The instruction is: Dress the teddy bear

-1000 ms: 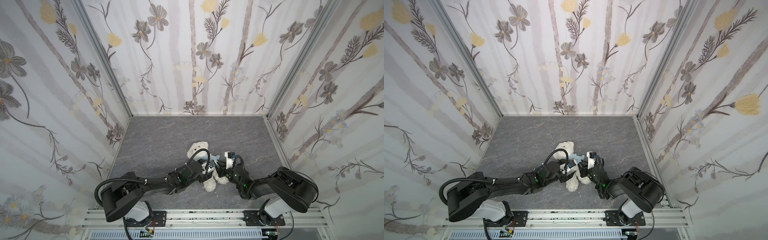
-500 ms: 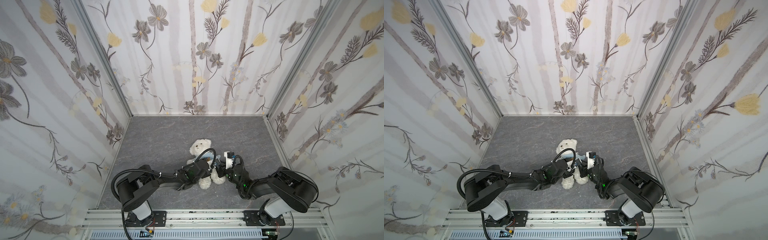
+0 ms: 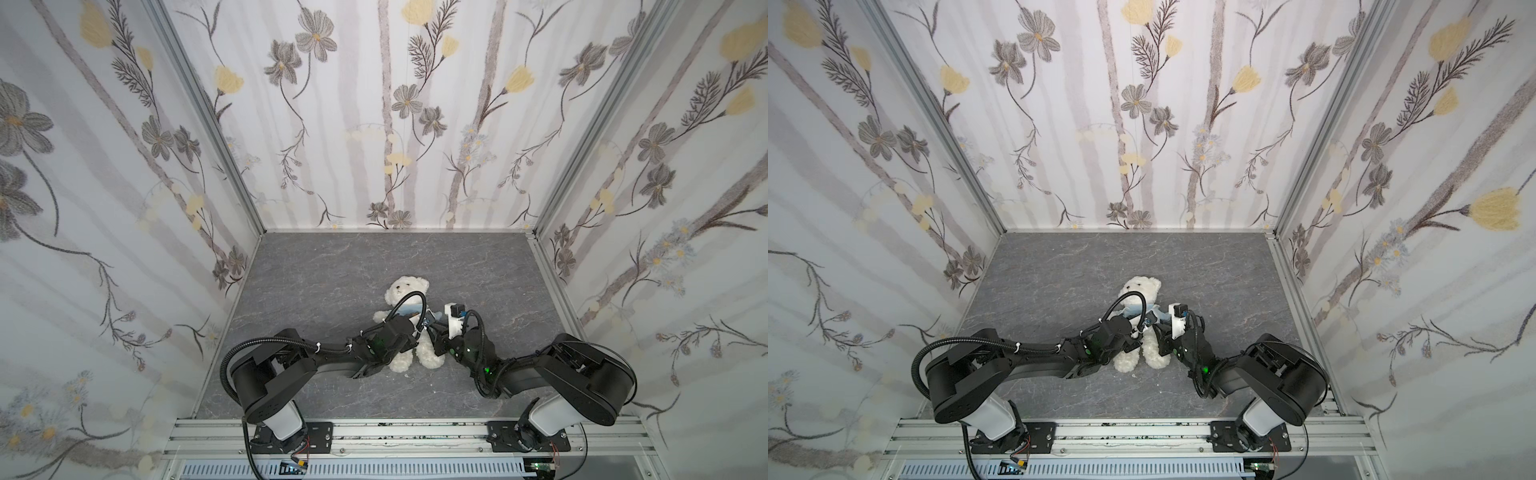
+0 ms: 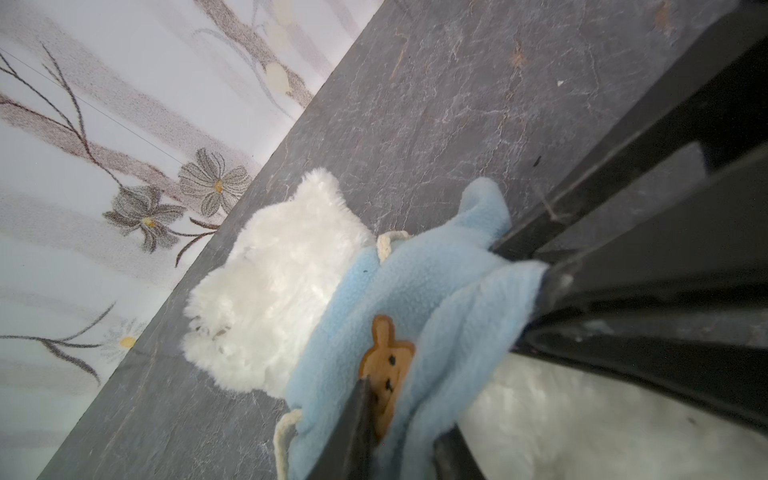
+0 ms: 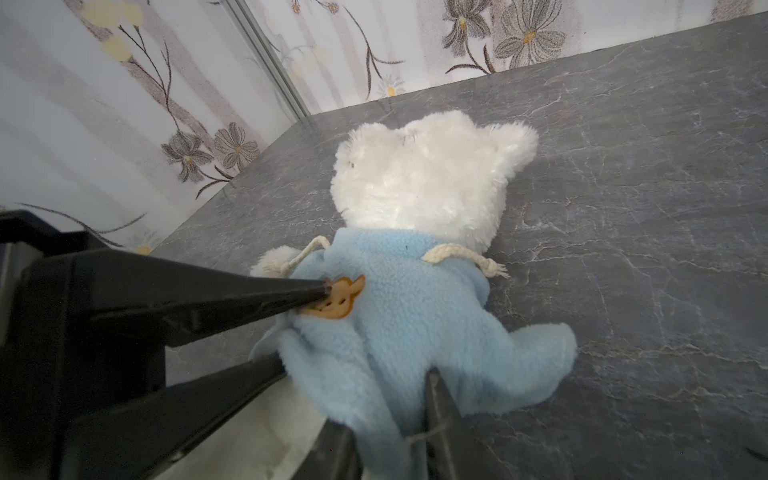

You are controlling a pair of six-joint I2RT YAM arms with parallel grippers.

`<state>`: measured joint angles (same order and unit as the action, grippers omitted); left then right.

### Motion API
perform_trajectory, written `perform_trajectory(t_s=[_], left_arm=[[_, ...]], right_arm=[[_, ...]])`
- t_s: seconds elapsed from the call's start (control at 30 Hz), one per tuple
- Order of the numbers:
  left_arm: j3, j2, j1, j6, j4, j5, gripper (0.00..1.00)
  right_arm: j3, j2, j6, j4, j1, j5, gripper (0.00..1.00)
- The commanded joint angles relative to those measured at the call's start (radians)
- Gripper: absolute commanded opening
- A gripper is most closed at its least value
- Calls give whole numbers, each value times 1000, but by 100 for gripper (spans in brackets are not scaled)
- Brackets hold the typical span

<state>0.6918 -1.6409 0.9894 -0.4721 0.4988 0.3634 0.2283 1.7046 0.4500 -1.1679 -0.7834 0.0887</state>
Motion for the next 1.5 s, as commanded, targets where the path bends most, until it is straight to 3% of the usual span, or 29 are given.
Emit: perform_trajectory(t_s=[0.0, 0.13, 0.23, 0.3, 0.43, 0.57, 0.73, 1.0, 1.2, 1.47], left_arm=[[17, -26, -6, -55, 13, 34, 35], [41, -58, -6, -98, 18, 40, 41], [59, -81, -9, -108, 23, 19, 39], [72, -95, -13, -112, 25, 5, 30], [81, -69, -21, -70, 24, -50, 0], [54, 15, -41, 72, 23, -196, 0], [21, 77, -40, 179, 23, -253, 0], [4, 83, -16, 291, 25, -216, 0], [22, 73, 19, 316, 25, -171, 0], [-44, 111, 44, 385, 20, -249, 0]], right_arm=[[13, 5, -27, -15, -1, 8, 25], [16, 10, -36, -14, -1, 11, 25], [14, 10, -40, -17, -1, 8, 25], [14, 11, -50, -16, -1, 14, 25], [7, -6, -109, -1, -1, 65, 32], [17, -4, -163, 24, -2, 123, 41], [13, 13, -111, -42, -2, 118, 46], [12, 31, 51, -149, -21, 46, 60], [18, 66, 152, -92, -29, 192, 64], [11, 92, 241, -165, -10, 301, 61]])
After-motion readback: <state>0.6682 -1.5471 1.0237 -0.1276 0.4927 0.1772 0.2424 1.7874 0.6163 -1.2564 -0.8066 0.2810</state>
